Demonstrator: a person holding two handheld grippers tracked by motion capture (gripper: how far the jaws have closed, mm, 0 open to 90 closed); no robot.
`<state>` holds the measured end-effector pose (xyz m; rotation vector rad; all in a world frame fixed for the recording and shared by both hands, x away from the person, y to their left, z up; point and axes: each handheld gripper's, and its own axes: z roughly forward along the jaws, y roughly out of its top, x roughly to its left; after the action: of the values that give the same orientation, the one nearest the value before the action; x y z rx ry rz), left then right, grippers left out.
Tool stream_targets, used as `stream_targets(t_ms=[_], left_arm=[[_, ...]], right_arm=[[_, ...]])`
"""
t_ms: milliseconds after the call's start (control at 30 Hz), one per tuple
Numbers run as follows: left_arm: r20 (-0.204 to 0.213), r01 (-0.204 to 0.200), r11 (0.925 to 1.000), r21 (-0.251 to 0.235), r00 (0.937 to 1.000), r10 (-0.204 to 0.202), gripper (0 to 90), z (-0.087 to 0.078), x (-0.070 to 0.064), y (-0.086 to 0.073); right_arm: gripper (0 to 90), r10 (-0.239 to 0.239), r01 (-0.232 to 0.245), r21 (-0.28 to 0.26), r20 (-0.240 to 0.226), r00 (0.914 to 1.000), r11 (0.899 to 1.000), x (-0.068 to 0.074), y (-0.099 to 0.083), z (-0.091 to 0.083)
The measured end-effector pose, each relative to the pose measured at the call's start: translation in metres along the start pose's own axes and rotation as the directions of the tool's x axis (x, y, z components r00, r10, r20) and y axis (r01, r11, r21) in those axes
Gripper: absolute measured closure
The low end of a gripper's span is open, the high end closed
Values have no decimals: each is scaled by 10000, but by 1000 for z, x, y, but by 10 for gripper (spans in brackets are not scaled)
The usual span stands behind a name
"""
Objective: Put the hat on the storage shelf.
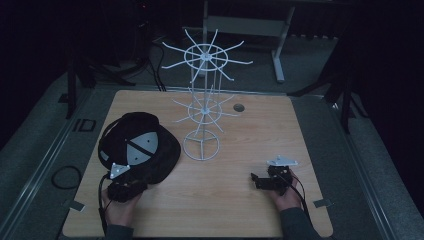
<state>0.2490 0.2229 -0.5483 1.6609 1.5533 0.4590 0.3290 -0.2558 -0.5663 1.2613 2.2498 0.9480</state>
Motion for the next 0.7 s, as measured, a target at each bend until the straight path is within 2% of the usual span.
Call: stream_targets(t_ms=[433,633,700], left_arm=[[-15,-77,9999,109,10000,77,456,4,-4,-2],[-35,-339,9994,91,9994,340,456,11,-9,0],[-117,-442,9990,-88,9990,441,461,9,-11,0]], right_arm=[[117,-2,2,0,-2,10000,10000,0,0,0],[117,13,-13,12,-3,10000,10000,0,0,0],[117,13,-13,13,-4,10000,10000,0,0,0]])
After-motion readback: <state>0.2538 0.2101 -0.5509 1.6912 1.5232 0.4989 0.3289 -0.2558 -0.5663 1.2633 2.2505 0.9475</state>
